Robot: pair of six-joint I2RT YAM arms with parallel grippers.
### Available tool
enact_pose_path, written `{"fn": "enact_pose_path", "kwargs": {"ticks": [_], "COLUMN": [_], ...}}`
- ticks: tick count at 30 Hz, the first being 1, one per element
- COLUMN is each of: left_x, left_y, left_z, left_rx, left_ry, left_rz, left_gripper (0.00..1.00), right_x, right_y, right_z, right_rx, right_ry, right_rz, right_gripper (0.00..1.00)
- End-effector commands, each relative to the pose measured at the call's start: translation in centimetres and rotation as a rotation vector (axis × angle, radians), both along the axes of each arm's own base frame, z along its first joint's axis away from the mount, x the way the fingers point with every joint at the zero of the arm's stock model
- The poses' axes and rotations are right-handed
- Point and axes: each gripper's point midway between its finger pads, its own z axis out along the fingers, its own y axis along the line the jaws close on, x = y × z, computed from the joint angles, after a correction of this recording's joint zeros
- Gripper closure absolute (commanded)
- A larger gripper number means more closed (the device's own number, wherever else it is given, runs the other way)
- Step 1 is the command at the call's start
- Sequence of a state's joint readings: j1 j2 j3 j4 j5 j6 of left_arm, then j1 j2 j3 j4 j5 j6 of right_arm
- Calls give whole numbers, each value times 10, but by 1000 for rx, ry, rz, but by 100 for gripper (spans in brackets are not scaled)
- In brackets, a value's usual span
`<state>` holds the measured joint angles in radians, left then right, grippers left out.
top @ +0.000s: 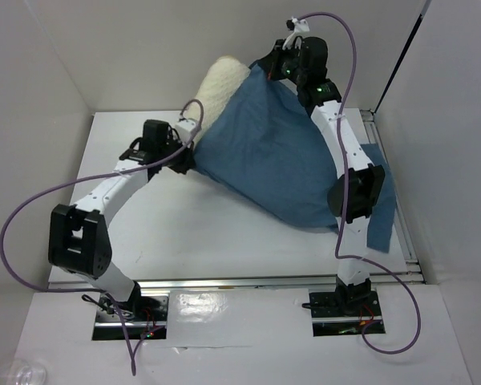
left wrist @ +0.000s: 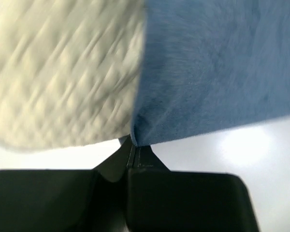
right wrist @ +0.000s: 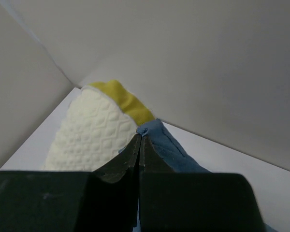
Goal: Put the pillow into the pillowcase
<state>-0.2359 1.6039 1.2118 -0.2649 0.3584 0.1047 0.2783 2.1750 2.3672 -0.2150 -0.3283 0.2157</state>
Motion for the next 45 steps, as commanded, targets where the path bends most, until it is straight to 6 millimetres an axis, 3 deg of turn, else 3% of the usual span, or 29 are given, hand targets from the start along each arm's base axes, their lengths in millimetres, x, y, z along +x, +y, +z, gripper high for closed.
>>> {"fn": "enact_pose_path", "kwargs": {"ticks": [1,2,4,5,7,8,10,11,12,13,14,16,17,20,21,23,24,27,28,29,31,32,33,36,38,39,45], "left_x": [35,43,50,55,61,63,68,69,64,58,52,39,23,-3,-24,-47,-54,-35,-28,-25,-36,-33,-54,-68,-73,-86,-119], "left_y": [54,61,74,82,92,98,103,106,108,110,111,114,112,101,96,79,75,64,61,63,75,72,79,89,92,95,93], "left_z": [71,94,121,153,184,224,244,262,306,327,357,385,408,427,435,436,419,360,344,355,403,416,464,500,511,524,529], "left_rx": [87,86,103,96,120,120,141,147,129,132,123,141,125,101,69,10,9,7,25,17,4,-5,-46,-69,-45,-66,-90], "left_ry": [-204,-249,-307,-376,-450,-536,-554,-587,-671,-714,-774,-848,-911,-985,-1030,-1065,-1047,-834,-781,-817,-941,-958,-1054,-1138,-1184,-1228,-1295], "left_rz": [205,232,292,327,371,403,425,430,447,445,449,453,456,425,390,323,299,274,259,281,332,341,368,406,406,414,354], "left_gripper": [100,100,100,100,100,100,100,100,100,100,100,100,100,100,100,100,100,100,100,100,100,100,100,100,100,100,100], "right_x": [-36,-41,-44,-49,-50,-59,-65,-71,-82,-85,-104,-115,-126,-133,-136,-134,-128,-109,-107,-107,-121,-128,-153,-190,-196,-200,-222], "right_y": [-19,-20,-26,-26,-25,-28,-29,-37,-40,-47,-52,-56,-57,-59,-60,-61,-69,-77,-78,-83,-94,-99,-103,-114,-115,-115,-121], "right_z": [118,121,130,138,141,160,174,190,208,214,238,245,244,222,205,176,149,98,103,137,190,210,253,297,301,303,305], "right_rx": [76,87,100,112,123,135,144,153,164,151,151,94,67,-42,-65,-125,-142,-160,-145,-123,-69,-57,-31,12,14,16,-5], "right_ry": [-288,-283,-300,-316,-322,-366,-401,-447,-489,-510,-580,-629,-635,-626,-585,-520,-449,-330,-334,-403,-497,-541,-664,-815,-825,-835,-915], "right_rz": [-15,-13,-21,-10,-9,-8,-7,-17,-16,-30,-34,-41,-35,-30,-28,-26,-51,-61,-52,-69,-108,-108,-118,-163,-164,-165,-184], "right_gripper": [100,100,100,100,100,100,100,100,100,100,100,100,100,100,100,100,100,100,100,100,100,100,100,100,100,100,100]}}
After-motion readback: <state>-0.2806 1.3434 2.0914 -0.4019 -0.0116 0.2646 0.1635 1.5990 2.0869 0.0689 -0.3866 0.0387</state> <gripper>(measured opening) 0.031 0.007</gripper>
